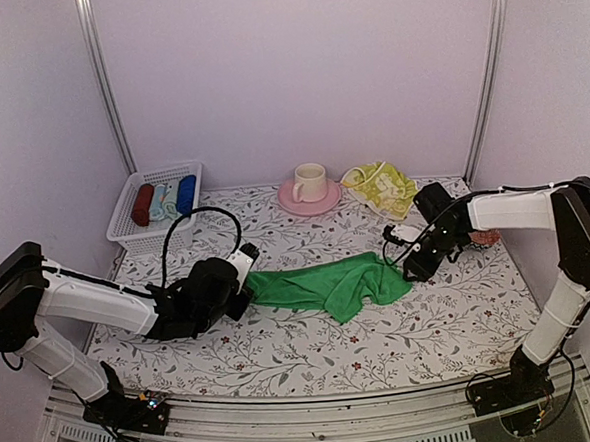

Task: Roll the towels
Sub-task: Pick up the towel from the center of the board.

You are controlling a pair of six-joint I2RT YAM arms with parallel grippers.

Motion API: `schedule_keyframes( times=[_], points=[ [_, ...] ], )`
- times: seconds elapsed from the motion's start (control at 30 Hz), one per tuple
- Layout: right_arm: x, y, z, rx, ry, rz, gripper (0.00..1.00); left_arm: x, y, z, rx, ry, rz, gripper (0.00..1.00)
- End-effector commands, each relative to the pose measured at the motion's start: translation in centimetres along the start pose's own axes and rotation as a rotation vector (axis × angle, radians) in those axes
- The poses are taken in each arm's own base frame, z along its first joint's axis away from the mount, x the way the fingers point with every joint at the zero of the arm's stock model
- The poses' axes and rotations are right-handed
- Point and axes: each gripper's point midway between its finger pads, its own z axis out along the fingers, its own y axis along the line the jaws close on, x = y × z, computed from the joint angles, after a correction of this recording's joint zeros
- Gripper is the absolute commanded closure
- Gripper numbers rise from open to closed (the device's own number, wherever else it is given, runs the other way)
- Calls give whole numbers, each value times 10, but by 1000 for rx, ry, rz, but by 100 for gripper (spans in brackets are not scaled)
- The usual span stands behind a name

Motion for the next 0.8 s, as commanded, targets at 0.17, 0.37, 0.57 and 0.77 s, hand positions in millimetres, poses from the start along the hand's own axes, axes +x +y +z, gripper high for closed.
schedule_keyframes(
  times=[0.17,0.37,0.57,0.77],
  points=[
    [-4,17,-19,0,-75,-88,34,-5,2,4,-11,-3,-10,100],
    [-8,21,-9,47,-63,-131,33,-5,2,4,-11,-2,-11,100],
    [4,9,6,111,-2,-120,40,-5,2,4,-10,-3,-12,100],
    [10,7,13,123,26,-117,50,-5,2,3,-9,-4,-12,100]
  ],
)
